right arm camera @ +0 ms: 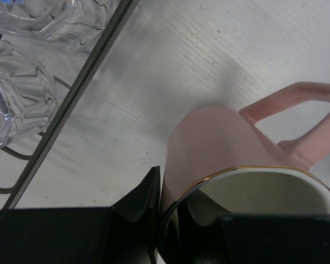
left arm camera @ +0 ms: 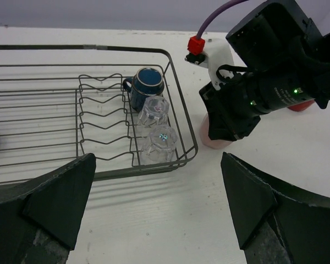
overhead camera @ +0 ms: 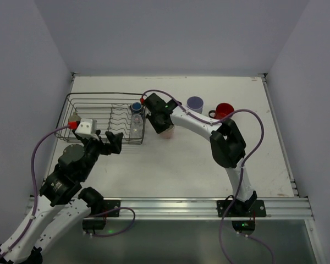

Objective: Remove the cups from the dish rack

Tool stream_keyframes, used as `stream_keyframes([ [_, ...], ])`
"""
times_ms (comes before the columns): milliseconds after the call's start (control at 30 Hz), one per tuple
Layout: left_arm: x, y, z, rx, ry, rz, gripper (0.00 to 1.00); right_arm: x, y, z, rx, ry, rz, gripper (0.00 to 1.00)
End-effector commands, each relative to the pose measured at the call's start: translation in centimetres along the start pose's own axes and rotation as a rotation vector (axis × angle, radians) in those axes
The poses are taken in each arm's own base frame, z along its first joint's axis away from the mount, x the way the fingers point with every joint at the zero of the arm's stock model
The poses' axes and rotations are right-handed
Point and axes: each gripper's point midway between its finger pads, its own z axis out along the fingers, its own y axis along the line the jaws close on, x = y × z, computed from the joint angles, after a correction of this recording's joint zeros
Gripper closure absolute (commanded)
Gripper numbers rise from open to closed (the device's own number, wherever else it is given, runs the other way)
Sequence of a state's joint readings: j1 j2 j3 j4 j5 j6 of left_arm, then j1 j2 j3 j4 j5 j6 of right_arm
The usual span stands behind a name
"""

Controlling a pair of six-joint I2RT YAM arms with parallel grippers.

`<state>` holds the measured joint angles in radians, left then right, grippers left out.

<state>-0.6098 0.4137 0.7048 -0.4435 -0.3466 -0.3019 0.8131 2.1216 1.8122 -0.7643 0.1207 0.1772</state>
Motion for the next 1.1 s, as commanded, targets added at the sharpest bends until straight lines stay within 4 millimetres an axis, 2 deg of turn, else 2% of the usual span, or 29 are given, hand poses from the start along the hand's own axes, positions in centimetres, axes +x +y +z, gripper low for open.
stream_keyframes([
  [0,0.0,0.9,0.3,-0.043,-0.007,0.016,0.0,-2.8,-1.4,-1.5,0.065,-0.075,-0.041,1.0],
  [100,0.1,1.2,0.4,-0.061,-0.004,0.016,0.0,-2.7,-1.6,-1.2,0.079,-0.076,-0.041,0.91],
  [133,0.1,1.4,0.5,-0.071,-0.003,0.015,0.0,-2.8,-1.8,-1.3,0.086,-0.08,-0.042,0.81],
  [233,0.0,2.1,0.6,-0.106,-0.006,0.008,0.0,-3.3,-2.2,-2.6,0.107,-0.111,-0.028,0.64],
  [267,-0.1,2.5,0.7,-0.134,-0.01,0.005,0.0,-3.8,-2.2,-3.9,0.099,-0.139,-0.016,0.51],
  [367,0.0,3.0,1.1,-0.17,-0.004,-0.012,0.0,-4.3,-1.7,-5.9,0.057,-0.187,0.005,0.38],
  [400,-0.2,3.0,1.2,-0.17,-0.007,-0.017,0.0,-5.0,-1.7,-8.1,0.036,-0.234,0.013,0.32],
  [467,-0.2,2.5,1.8,-0.162,0.015,-0.024,0.0,-4.6,-1.3,-9.4,0.003,-0.265,0.02,0.31],
  [500,-0.2,2.4,2.0,-0.164,0.024,-0.028,0.0,-5.0,-1.4,-11.9,-0.017,-0.315,0.028,0.31],
  [533,-0.3,2.6,2.2,-0.183,0.026,-0.039,0.0,-4.8,-1.4,-12.9,-0.029,-0.337,0.036,0.31],
  [567,-0.7,2.6,2.5,-0.198,0.032,-0.044,0.0,-3.7,-1.1,-12.8,-0.052,-0.337,0.038,0.31],
  [600,-0.9,2.7,2.7,-0.212,0.03,-0.05,0.0,-3.8,-1.1,-15.5,-0.081,-0.403,0.049,0.31],
  [633,-1.2,2.9,3.0,-0.236,0.022,-0.062,0.0,-3.4,-0.9,-16.4,-0.107,-0.428,0.054,0.31],
  [667,-1.6,2.7,3.7,-0.243,0.019,-0.067,0.0,-2.2,-0.4,-16.0,-0.146,-0.434,0.061,0.31],
  [700,-1.9,2.6,4.1,-0.245,0.015,-0.071,0.0,-2.1,-0.3,-18.5,-0.181,-0.502,0.067,0.32],
  [733,-2.1,2.5,4.5,-0.252,0.02,-0.077,0.0,-0.2,-0.2,-17.6,-0.195,-0.483,0.068,0.32],
  [767,-2.6,2.4,5.4,-0.27,0.026,-0.082,0.0,-0.6,0.1,-18.5,-0.223,-0.539,0.082,0.32],
  [800,-2.8,2.5,5.9,-0.287,0.03,-0.091,0.0,-0.1,0.5,-18.9,-0.257,-0.557,0.081,0.32],
  [833,-3.1,2.8,6.4,-0.314,0.028,-0.101,0.0,0.1,0.5,-20.6,-0.281,-0.608,0.083,0.33],
  [867,-3.6,3.5,7.4,-0.35,0.028,-0.107,0.0,1.1,0.5,-19.8,-0.287,-0.611,0.086,0.33],
  [933,-3.8,4.8,8.4,-0.404,0.029,-0.127,0.0,1.9,0.2,-20.5,-0.293,-0.646,0.093,0.33],
  [967,-3.7,6.9,9.4,-0.467,0.04,-0.14,0.0,2.7,0.0,-19.9,-0.284,-0.642,0.095,0.34],
  [1000,-3.6,7.9,9.8,-0.49,0.049,-0.149,0.0,3.1,-0.1,-19.9,-0.28,-0.649,0.098,0.34],
  [1033,-2.5,8.8,10.9,-0.51,0.09,-0.16,0.0,3.3,-0.2,-20.1,-0.282,-0.663,0.098,0.34],
  [1067,-2.6,11.0,11.1,-0.565,0.088,-0.183,0.0,3.8,-0.3,-20.5,-0.29,-0.69,0.102,0.34],
])
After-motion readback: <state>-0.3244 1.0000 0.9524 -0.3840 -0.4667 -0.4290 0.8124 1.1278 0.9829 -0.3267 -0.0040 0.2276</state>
